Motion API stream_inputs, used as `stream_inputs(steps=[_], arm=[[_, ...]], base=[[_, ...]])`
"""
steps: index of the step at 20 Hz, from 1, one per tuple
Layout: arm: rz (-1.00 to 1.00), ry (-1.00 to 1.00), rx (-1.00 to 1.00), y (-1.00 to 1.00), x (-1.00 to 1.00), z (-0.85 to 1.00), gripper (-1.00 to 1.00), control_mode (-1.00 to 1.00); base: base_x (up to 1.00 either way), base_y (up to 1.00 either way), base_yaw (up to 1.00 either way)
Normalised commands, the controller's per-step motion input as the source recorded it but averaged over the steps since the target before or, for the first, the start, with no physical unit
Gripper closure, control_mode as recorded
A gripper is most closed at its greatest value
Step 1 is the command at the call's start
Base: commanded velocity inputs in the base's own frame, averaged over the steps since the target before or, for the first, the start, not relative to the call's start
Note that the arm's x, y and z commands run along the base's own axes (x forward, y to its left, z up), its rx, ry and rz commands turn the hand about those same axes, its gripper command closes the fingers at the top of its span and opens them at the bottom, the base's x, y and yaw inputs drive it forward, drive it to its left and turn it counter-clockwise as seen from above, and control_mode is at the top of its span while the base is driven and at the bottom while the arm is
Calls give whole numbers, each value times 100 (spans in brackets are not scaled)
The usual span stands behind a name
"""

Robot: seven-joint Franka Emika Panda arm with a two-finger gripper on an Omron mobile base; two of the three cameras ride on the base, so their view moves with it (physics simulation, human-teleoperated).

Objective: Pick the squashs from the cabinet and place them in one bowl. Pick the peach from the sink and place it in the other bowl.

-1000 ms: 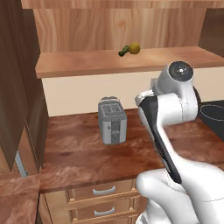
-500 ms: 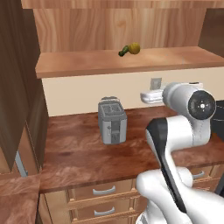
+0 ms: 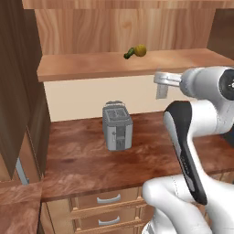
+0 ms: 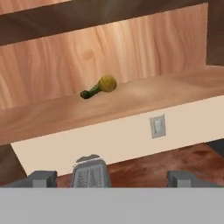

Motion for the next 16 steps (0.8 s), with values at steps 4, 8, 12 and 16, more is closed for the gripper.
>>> stream_inputs(steps=[4,8,12,16], arm=[[4,32,29,-10,0,34,-100,-100],[3,12,14,-2,0,4,-100,-100],[0,8,0,0,17,0,-100,-100],[0,20,0,-6,46,0,-100,-100]], base=[[0,0,0],[0,0,0],[0,0,0],[0,0,0]])
